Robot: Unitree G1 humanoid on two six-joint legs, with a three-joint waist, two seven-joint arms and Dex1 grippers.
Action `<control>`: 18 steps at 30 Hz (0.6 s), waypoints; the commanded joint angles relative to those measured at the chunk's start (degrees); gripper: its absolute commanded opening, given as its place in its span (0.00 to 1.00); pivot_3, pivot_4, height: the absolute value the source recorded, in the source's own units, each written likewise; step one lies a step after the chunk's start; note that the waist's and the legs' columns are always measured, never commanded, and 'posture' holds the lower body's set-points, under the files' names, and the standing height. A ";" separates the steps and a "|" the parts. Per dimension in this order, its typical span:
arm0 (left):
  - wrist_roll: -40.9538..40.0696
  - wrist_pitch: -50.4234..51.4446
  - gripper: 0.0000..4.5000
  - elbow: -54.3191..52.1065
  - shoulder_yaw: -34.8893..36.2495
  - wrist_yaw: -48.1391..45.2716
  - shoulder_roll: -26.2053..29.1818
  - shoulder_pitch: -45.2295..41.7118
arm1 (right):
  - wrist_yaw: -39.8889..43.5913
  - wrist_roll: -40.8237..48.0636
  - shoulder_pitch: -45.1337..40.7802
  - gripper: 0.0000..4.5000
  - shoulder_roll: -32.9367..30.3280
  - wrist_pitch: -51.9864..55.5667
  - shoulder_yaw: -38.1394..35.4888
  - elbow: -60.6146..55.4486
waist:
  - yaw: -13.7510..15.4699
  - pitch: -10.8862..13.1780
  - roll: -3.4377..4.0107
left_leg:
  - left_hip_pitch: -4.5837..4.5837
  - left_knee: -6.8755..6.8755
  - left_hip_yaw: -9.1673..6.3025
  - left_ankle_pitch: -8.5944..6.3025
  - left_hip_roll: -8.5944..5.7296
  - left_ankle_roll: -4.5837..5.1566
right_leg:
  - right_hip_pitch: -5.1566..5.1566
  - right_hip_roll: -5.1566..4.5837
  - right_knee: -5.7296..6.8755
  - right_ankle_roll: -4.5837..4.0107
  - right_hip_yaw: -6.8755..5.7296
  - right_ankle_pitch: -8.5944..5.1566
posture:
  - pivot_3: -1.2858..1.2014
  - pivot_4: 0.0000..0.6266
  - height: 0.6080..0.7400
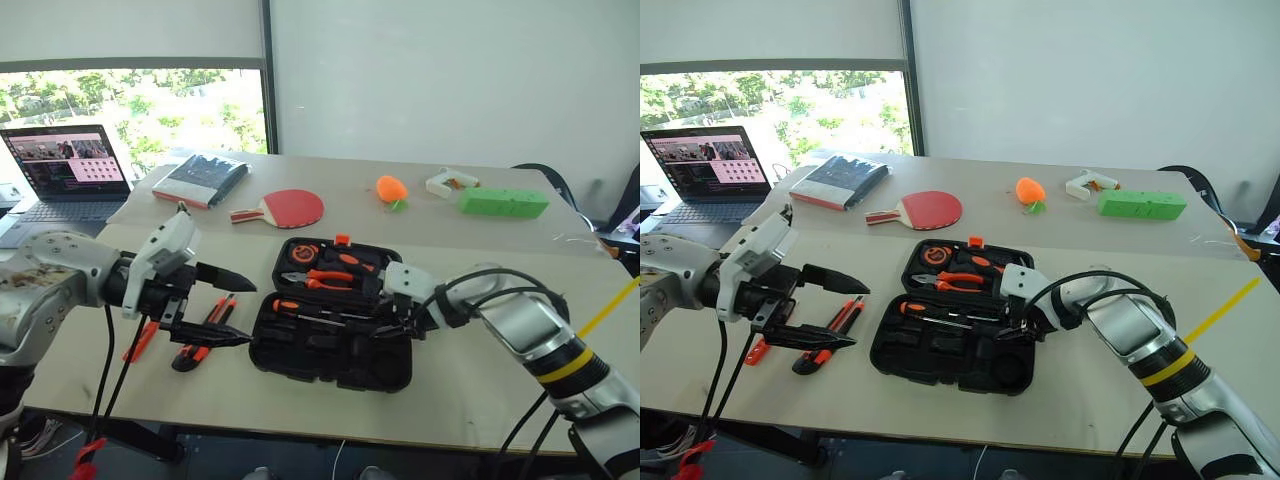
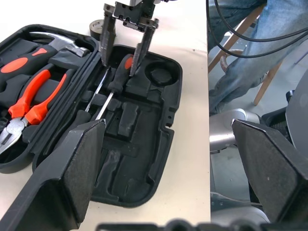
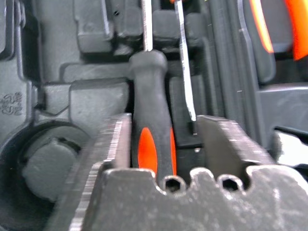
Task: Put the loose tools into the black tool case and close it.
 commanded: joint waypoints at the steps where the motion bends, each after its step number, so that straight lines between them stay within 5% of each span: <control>1: -0.35 -0.66 1.00 0.29 0.68 -0.28 -0.02 -1.82 | 0.13 3.15 -2.77 0.85 0.74 3.71 -4.97 -3.51 | 0.01 0.00 0.00 | 0.00 0.01 0.00 0.00 0.00 0.00 | 0.00 0.00 0.01 0.00 0.00 0.00 | 0.52 0.24 0.97; 3: -0.14 -0.87 1.00 0.68 0.33 -0.38 -0.20 -2.15 | -1.03 3.87 -3.08 0.85 2.06 5.18 -5.93 -3.50 | -0.04 0.00 0.00 | 0.01 0.03 0.00 0.01 0.00 -0.02 | 0.00 0.00 0.06 0.00 0.00 0.01 | 0.52 0.24 0.97; 15: 1.25 -2.06 1.00 2.18 -1.14 -1.25 -0.57 -3.38 | -4.34 -0.02 -0.52 0.01 5.37 2.61 -3.80 -1.52 | -0.02 0.00 0.00 | 0.06 0.14 0.00 0.04 -0.02 -0.06 | -0.01 -0.01 0.32 -0.02 0.01 0.00 | 0.52 0.24 0.97; 18: 1.50 -2.14 1.00 2.24 -1.15 -1.32 -0.58 -3.40 | -4.21 -0.25 0.15 0.01 5.43 2.60 -3.50 -1.54 | -0.02 0.00 0.00 | 0.06 0.14 0.00 0.04 -0.02 -0.06 | -0.01 -0.01 0.32 -0.02 0.01 0.00 | 0.52 0.24 0.97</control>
